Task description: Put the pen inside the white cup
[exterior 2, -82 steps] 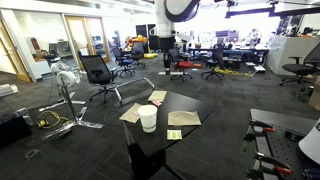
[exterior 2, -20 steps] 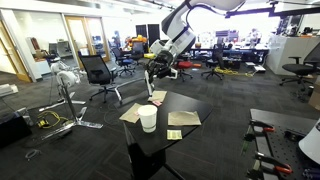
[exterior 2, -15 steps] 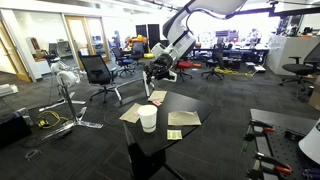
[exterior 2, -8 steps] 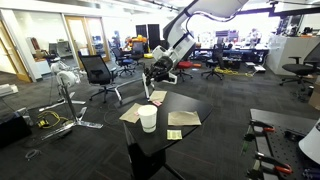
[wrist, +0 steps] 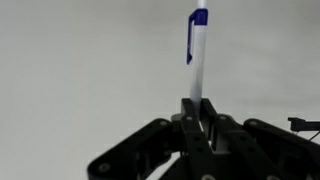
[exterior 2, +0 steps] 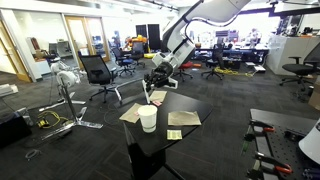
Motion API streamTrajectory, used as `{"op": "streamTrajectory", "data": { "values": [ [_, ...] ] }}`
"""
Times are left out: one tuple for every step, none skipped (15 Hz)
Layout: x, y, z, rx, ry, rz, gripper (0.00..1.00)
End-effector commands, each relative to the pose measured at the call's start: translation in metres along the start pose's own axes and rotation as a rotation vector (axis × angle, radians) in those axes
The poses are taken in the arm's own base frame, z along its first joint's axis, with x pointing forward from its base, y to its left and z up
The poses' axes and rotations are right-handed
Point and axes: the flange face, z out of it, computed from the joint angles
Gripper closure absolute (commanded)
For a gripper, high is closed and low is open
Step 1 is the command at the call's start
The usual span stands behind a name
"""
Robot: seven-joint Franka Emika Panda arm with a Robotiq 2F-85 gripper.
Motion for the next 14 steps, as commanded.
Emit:
{"op": "streamTrajectory", "data": {
  "values": [
    [-0.009,0.000,0.003,-0.028,0.008,0.002,0.97],
    [-0.012,0.000,0.004,-0.029,0.011,0.006,0.97],
    [-0.015,-0.001,0.005,-0.030,0.015,0.012,0.97],
    [-0.018,-0.001,0.006,-0.031,0.015,0.017,0.97],
    [-0.022,-0.002,0.007,-0.031,0.018,0.023,0.97],
    [-0.026,-0.003,0.008,-0.031,0.019,0.028,0.97],
    [-0.029,-0.003,0.009,-0.030,0.020,0.034,0.97],
    [-0.032,-0.004,0.010,-0.030,0.022,0.040,0.97],
    [-0.035,-0.004,0.011,-0.030,0.024,0.045,0.97],
    [-0.039,-0.004,0.012,-0.030,0.026,0.050,0.97],
    [-0.041,-0.005,0.012,-0.031,0.026,0.053,0.97],
    [-0.044,-0.005,0.013,-0.032,0.027,0.058,0.97],
    [-0.047,-0.005,0.014,-0.033,0.027,0.061,0.97],
    [-0.049,-0.006,0.014,-0.033,0.027,0.064,0.97]
  ]
}}
